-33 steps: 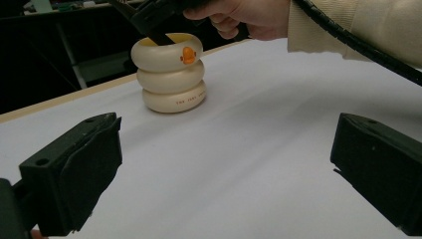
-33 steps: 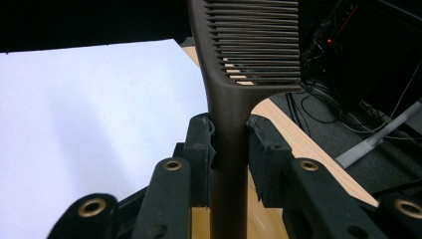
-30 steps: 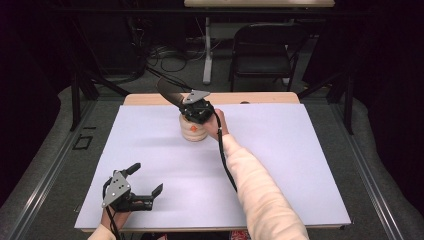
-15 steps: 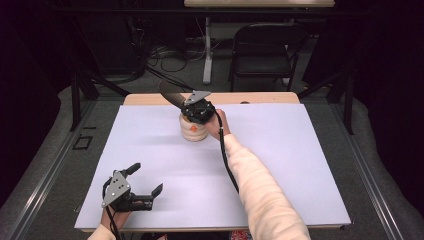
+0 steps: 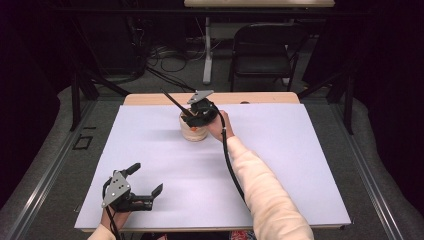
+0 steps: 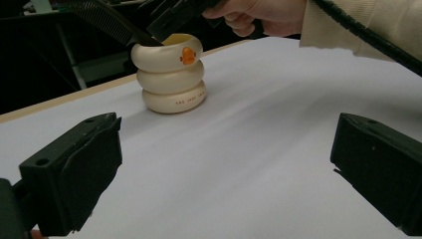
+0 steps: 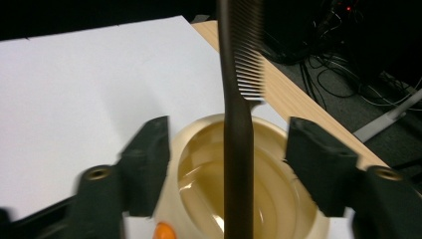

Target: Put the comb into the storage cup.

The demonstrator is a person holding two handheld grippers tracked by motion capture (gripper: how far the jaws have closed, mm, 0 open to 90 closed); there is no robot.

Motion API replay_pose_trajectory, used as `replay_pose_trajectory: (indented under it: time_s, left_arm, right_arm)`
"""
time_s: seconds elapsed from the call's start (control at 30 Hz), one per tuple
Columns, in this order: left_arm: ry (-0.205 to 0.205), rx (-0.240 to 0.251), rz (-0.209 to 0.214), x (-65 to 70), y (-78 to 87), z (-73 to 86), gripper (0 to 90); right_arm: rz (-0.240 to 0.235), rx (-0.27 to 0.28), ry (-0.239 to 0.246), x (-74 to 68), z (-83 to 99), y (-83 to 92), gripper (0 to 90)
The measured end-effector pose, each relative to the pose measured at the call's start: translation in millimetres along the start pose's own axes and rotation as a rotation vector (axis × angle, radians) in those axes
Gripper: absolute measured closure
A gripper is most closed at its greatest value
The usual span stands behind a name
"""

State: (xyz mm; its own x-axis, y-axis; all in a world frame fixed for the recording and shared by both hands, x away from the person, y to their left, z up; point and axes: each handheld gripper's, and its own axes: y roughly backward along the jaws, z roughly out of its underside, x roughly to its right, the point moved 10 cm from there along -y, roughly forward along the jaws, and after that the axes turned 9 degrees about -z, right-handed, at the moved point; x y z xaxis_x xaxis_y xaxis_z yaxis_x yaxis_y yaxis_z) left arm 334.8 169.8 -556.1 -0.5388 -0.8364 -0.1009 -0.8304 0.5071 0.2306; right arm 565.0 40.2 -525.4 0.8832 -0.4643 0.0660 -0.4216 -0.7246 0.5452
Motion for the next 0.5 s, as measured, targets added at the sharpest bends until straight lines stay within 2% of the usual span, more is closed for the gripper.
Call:
replay_pose_trajectory:
  time_s: [0.13, 0.37, 0.5]
  left_arm:
    - [-0.005, -0.001, 0.002, 1.1, -0.5, -0.1, 0.1]
    - [-0.006, -0.002, 0.002, 1.2, -0.5, 0.1, 0.1]
    - [-0.007, -0.002, 0.001, 0.9, -0.3, 0.1, 0.1]
  right_arm:
    - [-0.027, -0.005, -0.014, -5.8, -0.9, 13.3, 16.7]
    - [-0.079, -0.059, -0.037, -15.0, 1.3, 33.7, 4.5]
    - [-0.1, -0.079, -0.053, -17.4, 5.8, 43.6, 1.0]
